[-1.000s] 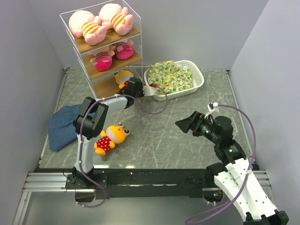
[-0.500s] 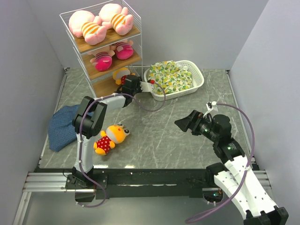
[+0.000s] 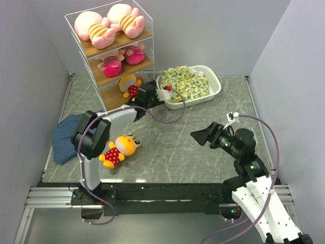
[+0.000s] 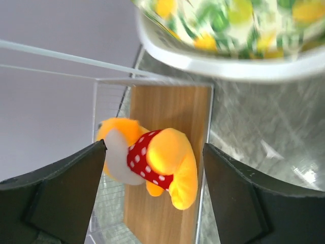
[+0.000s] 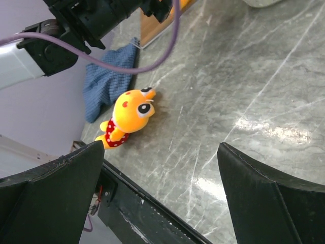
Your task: Place and organize the stuffed toys onto the shelf
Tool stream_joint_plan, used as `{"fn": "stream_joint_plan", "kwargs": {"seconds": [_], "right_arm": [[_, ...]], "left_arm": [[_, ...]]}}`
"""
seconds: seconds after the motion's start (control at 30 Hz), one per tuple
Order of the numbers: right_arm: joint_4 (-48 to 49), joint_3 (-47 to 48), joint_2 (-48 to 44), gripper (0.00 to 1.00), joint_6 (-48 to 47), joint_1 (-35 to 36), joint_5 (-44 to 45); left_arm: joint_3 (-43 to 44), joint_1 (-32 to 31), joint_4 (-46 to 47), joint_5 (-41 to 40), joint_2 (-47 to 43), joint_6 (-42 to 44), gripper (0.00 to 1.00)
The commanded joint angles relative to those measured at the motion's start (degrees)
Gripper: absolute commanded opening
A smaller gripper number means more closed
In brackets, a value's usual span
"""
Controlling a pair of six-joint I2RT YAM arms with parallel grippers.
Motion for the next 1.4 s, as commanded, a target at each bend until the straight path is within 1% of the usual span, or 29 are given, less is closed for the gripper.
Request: {"fn": "stream_joint_plan", "kwargs": {"seconds": [0.0, 0.13, 0.17, 0.23, 0.3, 0.33, 0.37, 0.4, 0.43, 0.47, 0.5, 0.57, 0.6, 0.67, 0.7, 0.73, 0.77, 0.83, 0.87, 0.93, 0.97, 1.03, 1.07, 1.13, 1.17, 1.23, 1.27, 1.33, 1.37], "right_arm": [[-0.64, 1.63, -3.43, 1.00, -0.09, 0.12, -1.03], [-1.61, 2.07, -4.05, 1.00, 0.26, 0.21, -1.56], [-1.53, 1.89, -4.06, 1.00, 0.44, 0.21, -1.64], [-1.27, 1.46, -4.49, 1.00, 1.40, 0.21, -1.82], [-0.22, 0.84, -4.67, 1.00, 2.80, 0.21, -2.17], [0.23, 0.05, -4.58, 1.00, 3.24, 0.21, -2.96], [0.67, -0.39, -4.50, 1.00, 3.77, 0.21, -3.14], [2.15, -1.52, -4.06, 1.00, 4.99, 0.21, -3.57], [3.12, -2.32, -3.62, 1.00, 5.70, 0.30, -4.62], [4.18, -3.11, -3.09, 1.00, 7.19, 0.30, -5.07], [6.88, -4.77, -1.78, 1.00, 8.07, 0.30, -5.68], [10.06, -6.45, -0.11, 0.99, 10.79, 0.56, -6.74], [13.03, -7.94, 1.90, 0.99, 11.42, 1.00, -6.66], [15.25, -8.57, 4.72, 0.98, 13.00, 2.05, -5.70], [16.48, -8.83, 7.60, 0.97, 13.27, 2.66, -5.17], [18.14, -8.74, 9.11, 0.97, 13.62, 4.76, -4.38], [19.29, -8.74, 12.17, 0.96, 14.40, 5.91, -3.59], [23.16, -8.48, 15.53, 0.96, 15.46, 9.68, -0.69], [24.65, -8.39, 18.85, 0.96, 17.03, 10.83, 0.10], [30.09, -8.04, 22.91, 0.93, 19.23, 14.51, 2.04], [34.90, -7.60, 27.62, 0.93, 21.77, 15.84, 2.22], [39.58, -6.64, 32.66, 0.91, 23.81, 18.48, 2.74], [41.17, -5.50, 37.38, 0.91, 26.08, 21.36, 3.45], [46.71, -4.62, 41.54, 0.90, 28.46, 24.19, 6.24], [48.99, -3.13, 45.30, 0.90, 30.21, 26.64, 7.22], [49.88, -0.93, 49.19, 0.89, 31.98, 29.03, 10.12], [50.76, 1.17, 53.21, 0.89, 32.34, 30.95, 10.74], [54.10, 3.29, 57.45, 0.88, 34.09, 32.46, 10.92], [55.76, 4.86, 61.64, 0.88, 34.88, 33.25, 10.66]], "left_arm": [[0.78, -0.92, -2.95, -0.34, -7.01, -9.57, 0.84], [-0.53, -2.24, -6.12, 1.14, -11.93, -18.70, 0.84], [-0.97, -2.77, -7.09, 1.76, -13.07, -22.38, 0.84], [-2.46, -3.30, -9.45, 2.12, -16.85, -26.53, 0.85], [-3.34, -3.74, -11.66, 2.03, -21.05, -32.50, 0.86], [-3.43, -3.91, -13.76, 1.16, -22.47, -34.35, 0.95], [-3.35, -4.52, -18.74, 0.20, -23.88, -37.76, 0.96], [-3.52, -4.62, -21.14, -0.42, -27.20, -39.88, 0.96], [-5.26, -4.62, -22.29, -0.34, -29.32, -43.39, 0.96], [-6.76, -4.70, -23.17, -0.08, -31.61, -44.47, 0.96], [-9.91, -4.71, -23.10, 0.18, -36.41, -45.52, 0.96], [-13.17, -4.71, -23.10, -0.25, -41.27, -47.63, 0.96], [-14.50, -4.62, -23.62, 0.01, -45.82, -48.16, 0.96], [-18.19, -4.53, -24.94, 1.15, -50.06, -49.48, 0.96], [-19.42, -4.62, -25.99, 0.81, -54.00, -50.27, 0.96], [-21.87, -4.36, -26.52, 0.28, -55.61, -53.15, 0.97], [-22.94, -4.27, -27.39, -0.42, -58.32, -53.79, 0.97], [-25.84, -4.00, -31.26, -2.62, -60.19, -55.36, 0.96], [-26.54, -4.00, -33.01, -3.50, -61.93, -55.98, 0.96], [-29.62, -4.00, -32.94, -3.94, -64.40, -58.26, 0.96], [-30.58, -4.00, -32.50, -4.12, -67.02, -58.97, 0.96], [-33.31, -4.00, -30.92, -4.73, -69.50, -58.63, 0.96], [-33.67, -4.09, -30.92, -5.52, -71.42, -58.10, 0.96], [-34.11, -4.00, -30.57, -9.11, -72.84, -57.84, 0.96], [-34.37, -4.00, -30.31, -9.91, -74.07, -57.75, 0.96], [-35.42, -4.00, -29.86, -8.62, -75.13, -56.96, 0.96], [-35.78, -4.00, -29.95, -7.30, -75.92, -56.52, 0.96], [-36.13, -4.00, -29.78, -5.53, -76.36, -55.73, 0.96], [-36.04, -4.00, -29.95, -5.35, -76.45, -55.64, 0.96]]}}
